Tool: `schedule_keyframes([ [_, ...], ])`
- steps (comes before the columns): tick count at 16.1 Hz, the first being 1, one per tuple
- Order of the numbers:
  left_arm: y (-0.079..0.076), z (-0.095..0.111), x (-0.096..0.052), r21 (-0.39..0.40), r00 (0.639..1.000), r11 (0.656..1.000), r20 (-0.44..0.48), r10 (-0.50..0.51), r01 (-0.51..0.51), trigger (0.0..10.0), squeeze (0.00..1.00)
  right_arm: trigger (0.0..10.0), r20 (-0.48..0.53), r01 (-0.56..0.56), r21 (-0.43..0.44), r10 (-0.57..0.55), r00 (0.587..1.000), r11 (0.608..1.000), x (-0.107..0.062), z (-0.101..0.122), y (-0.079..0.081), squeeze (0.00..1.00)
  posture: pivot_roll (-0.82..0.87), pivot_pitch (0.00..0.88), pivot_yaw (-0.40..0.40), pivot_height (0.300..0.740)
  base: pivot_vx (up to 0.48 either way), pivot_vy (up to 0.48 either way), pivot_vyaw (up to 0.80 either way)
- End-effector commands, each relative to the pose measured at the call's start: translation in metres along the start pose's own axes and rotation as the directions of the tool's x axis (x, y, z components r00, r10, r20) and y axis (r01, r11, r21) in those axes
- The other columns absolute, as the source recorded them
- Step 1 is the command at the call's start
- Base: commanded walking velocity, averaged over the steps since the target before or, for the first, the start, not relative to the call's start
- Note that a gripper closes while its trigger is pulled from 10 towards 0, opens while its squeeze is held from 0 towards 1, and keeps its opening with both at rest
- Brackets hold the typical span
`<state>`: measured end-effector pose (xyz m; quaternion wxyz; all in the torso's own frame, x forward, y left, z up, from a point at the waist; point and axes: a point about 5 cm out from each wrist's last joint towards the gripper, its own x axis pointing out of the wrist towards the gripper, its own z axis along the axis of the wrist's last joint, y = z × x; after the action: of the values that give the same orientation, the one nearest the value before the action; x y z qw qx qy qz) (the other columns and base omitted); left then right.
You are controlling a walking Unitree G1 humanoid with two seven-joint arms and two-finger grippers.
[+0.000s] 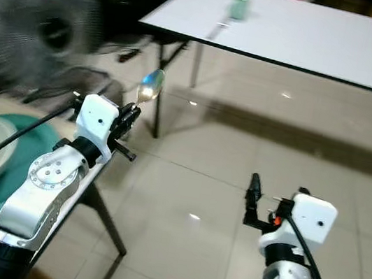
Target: Setting the table
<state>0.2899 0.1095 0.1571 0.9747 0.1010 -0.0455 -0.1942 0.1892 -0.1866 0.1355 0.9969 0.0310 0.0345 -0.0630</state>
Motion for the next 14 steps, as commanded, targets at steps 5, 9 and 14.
schedule_keyframes([
  [5, -0.0024, 0.0014, -0.0008, 0.004, 1.0, 1.0, 0.002, -0.03, 0.03, 10.0, 0.0, 10.0, 0.031, -0.005, 0.022, 0.004, 1.0, 1.0, -0.0028, 0.0059, 0.0003, 0.0, -0.1, 0.0, 0.096, 0.74, 0.247, 0.0, -0.63],
  [9, -0.0025, 0.0, -0.0012, -0.002, 1.0, 1.0, -0.006, -0.027, 0.027, 10.0, 0.0, 10.0, 0.036, -0.006, 0.021, 0.005, 0.999, 1.0, -0.0027, 0.0067, 0.0004, 0.0, -0.09, 0.0, 0.093, 0.74, 0.282, 0.0, 0.0],
  [14, -0.0023, -0.0044, -0.0009, -0.022, 0.999, 1.0, -0.039, -0.008, 0.008, 10.0, 0.0, 10.0, 0.038, -0.007, 0.017, 0.006, 0.999, 1.0, -0.0003, 0.0078, -0.0003, 0.0, -0.09, 0.0, 0.092, 0.74, 0.314, 0.0, 0.0],
])
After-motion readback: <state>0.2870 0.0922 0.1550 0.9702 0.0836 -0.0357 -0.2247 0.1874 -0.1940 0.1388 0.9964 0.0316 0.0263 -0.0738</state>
